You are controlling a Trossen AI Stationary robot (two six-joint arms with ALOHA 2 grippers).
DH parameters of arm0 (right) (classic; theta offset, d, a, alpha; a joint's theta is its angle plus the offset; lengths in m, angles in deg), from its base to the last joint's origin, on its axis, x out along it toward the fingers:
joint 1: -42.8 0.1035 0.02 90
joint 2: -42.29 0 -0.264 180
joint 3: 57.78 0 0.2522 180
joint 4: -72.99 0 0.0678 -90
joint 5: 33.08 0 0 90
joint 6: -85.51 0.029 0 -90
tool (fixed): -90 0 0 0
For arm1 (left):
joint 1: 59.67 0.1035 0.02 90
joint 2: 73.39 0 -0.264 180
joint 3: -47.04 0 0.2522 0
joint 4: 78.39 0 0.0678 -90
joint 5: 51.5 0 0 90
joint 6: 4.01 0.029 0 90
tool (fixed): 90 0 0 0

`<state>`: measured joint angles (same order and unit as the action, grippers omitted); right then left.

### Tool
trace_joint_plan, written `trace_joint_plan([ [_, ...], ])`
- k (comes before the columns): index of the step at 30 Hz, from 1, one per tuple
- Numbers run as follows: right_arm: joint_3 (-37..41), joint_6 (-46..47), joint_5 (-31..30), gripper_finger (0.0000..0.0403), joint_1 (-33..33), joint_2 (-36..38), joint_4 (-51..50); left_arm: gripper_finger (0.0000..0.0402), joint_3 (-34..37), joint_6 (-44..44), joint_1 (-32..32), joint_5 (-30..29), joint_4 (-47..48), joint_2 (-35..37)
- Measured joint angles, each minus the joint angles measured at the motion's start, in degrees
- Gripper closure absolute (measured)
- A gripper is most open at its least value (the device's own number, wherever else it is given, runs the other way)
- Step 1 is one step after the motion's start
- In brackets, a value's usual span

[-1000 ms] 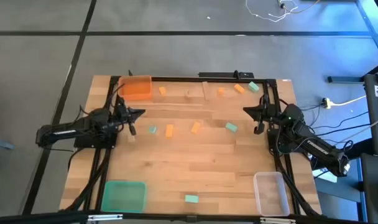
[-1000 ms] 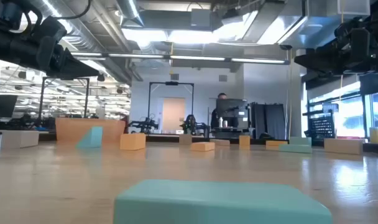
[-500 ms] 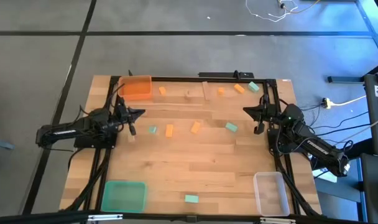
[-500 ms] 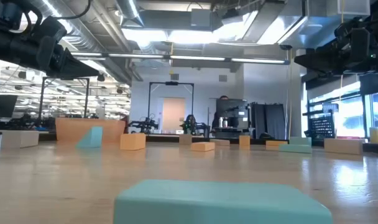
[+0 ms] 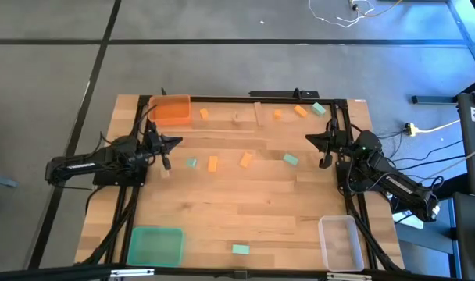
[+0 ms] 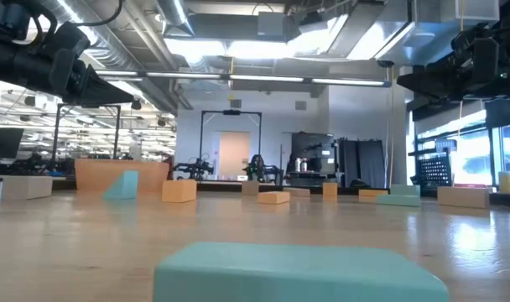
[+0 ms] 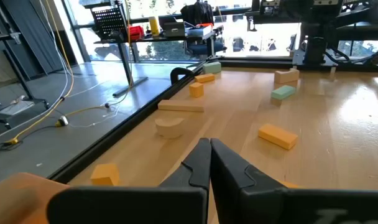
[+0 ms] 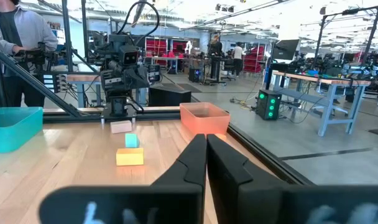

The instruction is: Sort & place blocks by color

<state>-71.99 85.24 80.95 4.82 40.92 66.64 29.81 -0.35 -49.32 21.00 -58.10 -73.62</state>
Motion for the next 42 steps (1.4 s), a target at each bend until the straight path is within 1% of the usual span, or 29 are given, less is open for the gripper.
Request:
trace_joint_plan([
  [5,-0.01,0.00,-0.01,0.0389,0.01,0.00,-0.01,0.0401,-0.01,0.00,0.02,0.00,0.00,-0.01],
  [6,0.00,-1.34,-0.07,0.0389,0.01,0.01,0.00,0.0401,0.00,0.00,0.02,0.00,0.02,0.00],
  [9,0.00,-12.81,-2.85,0.0389,0.02,0.00,0.01,0.0401,-0.02,0.00,0.00,0.00,0.00,-0.02],
  [10,0.01,-15.62,-3.59,0.0389,0.00,0.01,0.01,0.0401,0.00,0.00,0.01,-0.01,0.02,-0.01],
  [12,0.01,-18.31,-4.07,0.0389,0.00,0.01,-0.01,0.0401,0.00,0.00,0.01,0.00,0.01,-0.01],
  [24,0.01,-18.10,-4.03,0.0389,0.33,-0.01,0.27,0.0401,-0.02,0.00,0.02,0.00,0.02,0.00],
  [26,0.01,-15.55,-3.13,0.0389,0.33,-0.01,0.48,0.0401,-0.01,0.00,0.01,0.00,0.02,-0.02],
  [31,0.01,1.69,-0.23,0.0389,0.33,-0.01,0.57,0.0401,0.00,-0.01,0.00,0.00,0.02,0.00],
  [36,0.00,12.85,0.21,0.0389,0.33,-0.01,0.60,0.0401,0.00,0.00,0.00,0.00,0.00,-0.02],
  [39,-0.28,14.56,0.83,0.0391,0.33,-0.01,0.23,0.0401,-0.01,-0.02,0.01,0.00,0.01,-0.02],
  [42,-1.94,12.15,1.06,0.0399,0.33,-0.01,-0.88,0.0401,-0.02,-0.02,0.02,0.00,0.00,-0.02],
])
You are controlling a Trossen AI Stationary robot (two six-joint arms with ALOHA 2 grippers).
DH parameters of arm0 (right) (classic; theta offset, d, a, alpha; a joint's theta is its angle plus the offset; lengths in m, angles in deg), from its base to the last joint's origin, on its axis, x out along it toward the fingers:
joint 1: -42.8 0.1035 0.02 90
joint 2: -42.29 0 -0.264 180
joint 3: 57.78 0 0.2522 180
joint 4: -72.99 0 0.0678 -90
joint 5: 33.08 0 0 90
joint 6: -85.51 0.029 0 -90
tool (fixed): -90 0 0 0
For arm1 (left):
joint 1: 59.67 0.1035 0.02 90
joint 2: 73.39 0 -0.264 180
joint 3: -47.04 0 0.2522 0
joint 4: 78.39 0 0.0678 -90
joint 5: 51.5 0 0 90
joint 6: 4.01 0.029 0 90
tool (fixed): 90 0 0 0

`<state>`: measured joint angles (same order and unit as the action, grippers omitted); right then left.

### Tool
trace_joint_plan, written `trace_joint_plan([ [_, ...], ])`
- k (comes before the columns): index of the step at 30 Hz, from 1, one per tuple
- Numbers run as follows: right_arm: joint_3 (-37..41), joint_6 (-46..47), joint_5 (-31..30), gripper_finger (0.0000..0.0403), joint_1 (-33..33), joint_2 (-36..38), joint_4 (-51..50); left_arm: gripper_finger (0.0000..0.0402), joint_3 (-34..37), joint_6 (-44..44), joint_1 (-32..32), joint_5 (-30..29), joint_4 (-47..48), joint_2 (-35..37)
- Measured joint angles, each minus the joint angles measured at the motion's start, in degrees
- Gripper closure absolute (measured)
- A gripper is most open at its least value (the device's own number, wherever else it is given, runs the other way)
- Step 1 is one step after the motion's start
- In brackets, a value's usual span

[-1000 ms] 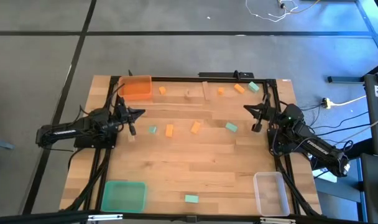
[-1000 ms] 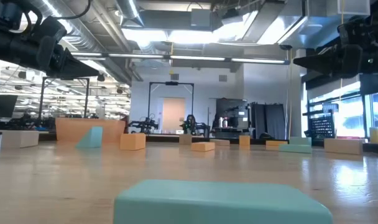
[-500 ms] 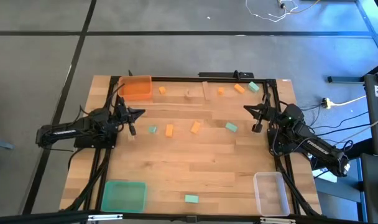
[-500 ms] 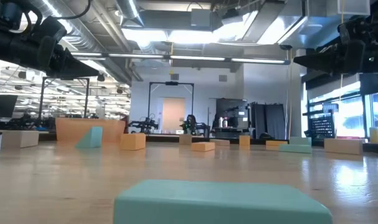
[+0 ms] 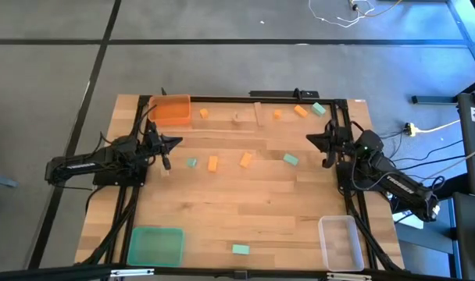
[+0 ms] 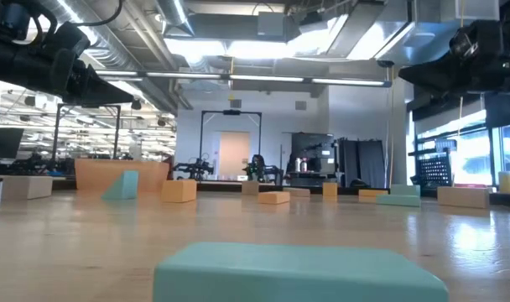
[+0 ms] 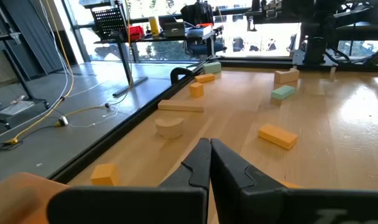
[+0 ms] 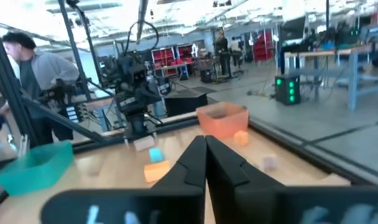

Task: Sort & place blocks by color
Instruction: Put the brown block into the transparent bin

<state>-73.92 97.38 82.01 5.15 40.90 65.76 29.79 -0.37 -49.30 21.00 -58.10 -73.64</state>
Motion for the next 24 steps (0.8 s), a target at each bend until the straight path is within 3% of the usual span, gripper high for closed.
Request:
trace_joint_plan([
  [10,-14.26,-1.62,-4.54,0.0402,0.03,-4.76,-23.65,0.0401,0.00,0.02,-0.02,0.00,0.00,0.02],
  [17,-28.17,-0.12,-10.88,0.0402,0.04,-15.65,-39.14,0.0401,0.00,0.02,-0.02,0.00,0.00,0.00],
  [24,-40.36,-4.44,-9.27,0.0403,0.94,-28.87,-56.74,0.0401,0.00,0.02,-0.02,0.00,0.00,0.00],
])
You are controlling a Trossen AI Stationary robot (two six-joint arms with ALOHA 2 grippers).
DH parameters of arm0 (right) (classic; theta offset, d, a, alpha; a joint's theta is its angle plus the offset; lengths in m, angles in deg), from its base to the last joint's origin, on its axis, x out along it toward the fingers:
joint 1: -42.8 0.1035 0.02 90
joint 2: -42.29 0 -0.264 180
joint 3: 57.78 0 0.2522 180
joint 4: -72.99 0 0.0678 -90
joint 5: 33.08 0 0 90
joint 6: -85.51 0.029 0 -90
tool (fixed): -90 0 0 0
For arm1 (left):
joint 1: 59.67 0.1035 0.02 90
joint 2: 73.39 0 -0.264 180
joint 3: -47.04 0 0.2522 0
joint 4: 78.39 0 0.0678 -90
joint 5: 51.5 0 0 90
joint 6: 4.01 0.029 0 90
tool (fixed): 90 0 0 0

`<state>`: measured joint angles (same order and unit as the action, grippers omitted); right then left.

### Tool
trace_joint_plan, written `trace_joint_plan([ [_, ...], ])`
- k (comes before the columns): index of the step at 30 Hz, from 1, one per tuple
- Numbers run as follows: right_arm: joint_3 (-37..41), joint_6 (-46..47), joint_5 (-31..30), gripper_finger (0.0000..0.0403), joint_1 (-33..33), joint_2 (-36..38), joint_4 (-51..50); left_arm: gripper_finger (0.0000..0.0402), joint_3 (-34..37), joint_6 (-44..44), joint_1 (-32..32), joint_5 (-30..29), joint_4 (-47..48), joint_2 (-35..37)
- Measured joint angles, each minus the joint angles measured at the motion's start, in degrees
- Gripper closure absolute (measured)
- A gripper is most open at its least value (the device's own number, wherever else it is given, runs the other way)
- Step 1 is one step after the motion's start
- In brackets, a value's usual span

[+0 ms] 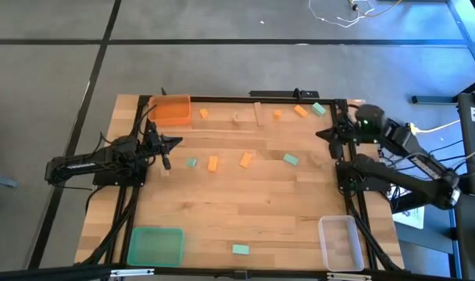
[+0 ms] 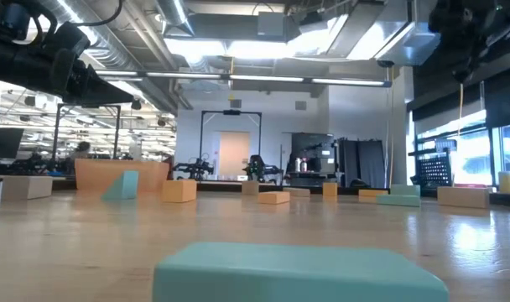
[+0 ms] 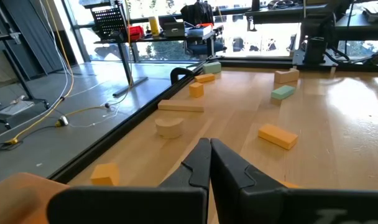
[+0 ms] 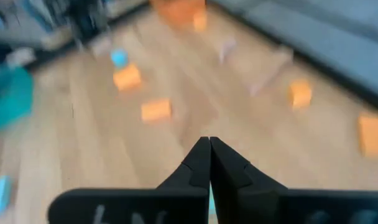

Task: Sort & place blocks by color
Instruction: Put the brown block into the transparent bin

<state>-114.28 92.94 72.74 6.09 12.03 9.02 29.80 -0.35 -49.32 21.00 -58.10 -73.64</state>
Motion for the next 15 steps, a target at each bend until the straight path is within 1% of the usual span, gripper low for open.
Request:
trace_joint_plan([
  [2,-3.10,0.37,-0.06,0.0403,0.76,-3.90,-6.12,0.0401,0.00,-0.01,0.00,0.00,0.00,0.00],
  [6,-7.80,6.22,-0.68,0.0402,1.95,-10.76,-14.39,0.0401,0.01,-0.02,0.02,0.00,0.00,0.00],
  [10,-9.16,11.85,0.34,0.0393,2.06,-15.31,-16.39,0.0401,0.00,0.00,0.00,0.00,-0.04,0.02],
  [15,-9.18,17.02,0.75,0.0367,2.08,-19.51,-16.87,0.0401,0.01,-0.01,0.01,0.00,-0.07,0.00],
])
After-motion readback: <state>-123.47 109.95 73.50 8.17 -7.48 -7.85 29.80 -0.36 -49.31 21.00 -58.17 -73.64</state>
